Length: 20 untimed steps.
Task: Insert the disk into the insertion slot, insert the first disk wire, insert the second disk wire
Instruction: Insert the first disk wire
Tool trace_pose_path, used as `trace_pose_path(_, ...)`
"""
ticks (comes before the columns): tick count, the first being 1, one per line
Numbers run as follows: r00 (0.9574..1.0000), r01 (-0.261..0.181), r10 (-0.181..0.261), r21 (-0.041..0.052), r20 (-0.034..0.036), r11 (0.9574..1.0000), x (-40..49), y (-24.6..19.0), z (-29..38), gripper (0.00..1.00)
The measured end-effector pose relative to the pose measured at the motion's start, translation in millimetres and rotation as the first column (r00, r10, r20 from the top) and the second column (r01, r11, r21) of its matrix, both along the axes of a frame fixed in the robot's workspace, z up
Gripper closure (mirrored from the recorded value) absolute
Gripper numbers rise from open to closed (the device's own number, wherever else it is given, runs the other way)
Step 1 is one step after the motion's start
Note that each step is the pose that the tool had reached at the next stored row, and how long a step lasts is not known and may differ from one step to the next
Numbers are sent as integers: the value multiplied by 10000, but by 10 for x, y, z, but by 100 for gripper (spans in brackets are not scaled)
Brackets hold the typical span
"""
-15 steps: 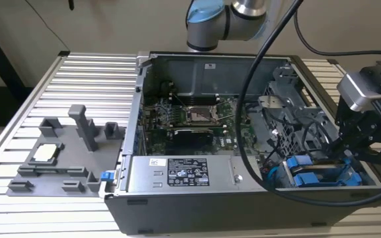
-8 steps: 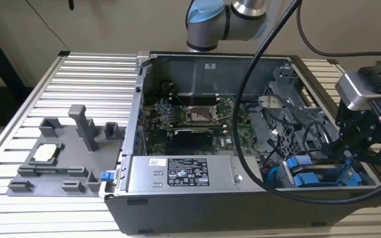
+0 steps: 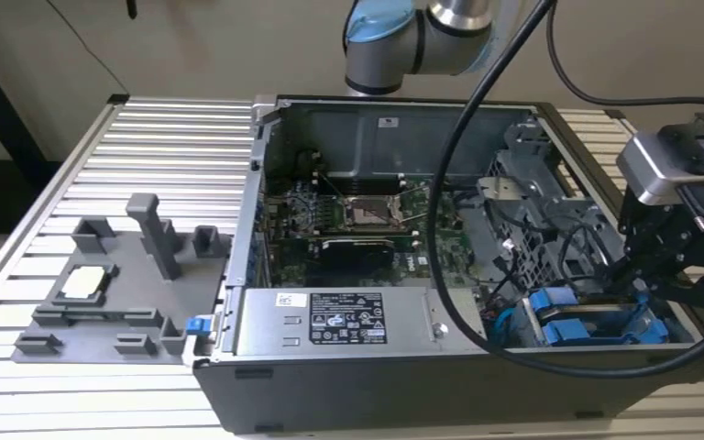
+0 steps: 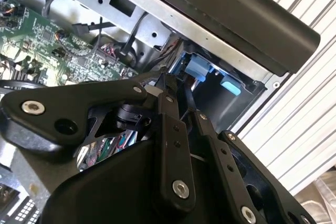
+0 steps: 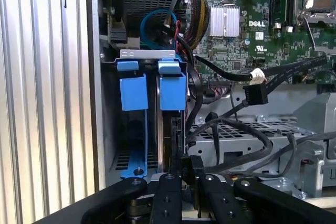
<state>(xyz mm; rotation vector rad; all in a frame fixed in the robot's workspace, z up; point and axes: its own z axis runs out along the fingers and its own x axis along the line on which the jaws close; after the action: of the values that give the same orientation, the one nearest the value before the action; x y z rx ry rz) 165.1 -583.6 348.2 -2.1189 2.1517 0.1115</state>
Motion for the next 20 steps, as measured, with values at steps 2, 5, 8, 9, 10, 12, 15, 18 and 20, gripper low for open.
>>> trace_pose_path(2, 10000, 1, -1, -1, 0, 10000, 0, 0, -4, 81)
trace_pose_path(5, 10000, 1, -1, 2, 0, 10000, -1, 0, -15, 81)
trace_pose_path(8, 10000, 1, -1, 0, 0, 10000, -1, 0, -26, 81)
trace_pose_path(9, 10000, 1, -1, 1, 0, 10000, 0, 0, -33, 81)
trace_pose_path(10, 10000, 2, -2, 3, 0, 10000, -1, 0, -44, 81)
trace_pose_path(12, 10000, 2, -2, 2, 0, 10000, -1, 0, -69, 81)
trace_pose_path(15, 10000, 4, -4, 0, -3, 10000, -1, 0, -89, 81)
trace_pose_path(18, 10000, 6, -6, 0, -11, 10000, -1, 0, -90, 81)
trace_pose_path(20, 10000, 7, -7, 0, -13, 10000, -1, 0, -93, 81)
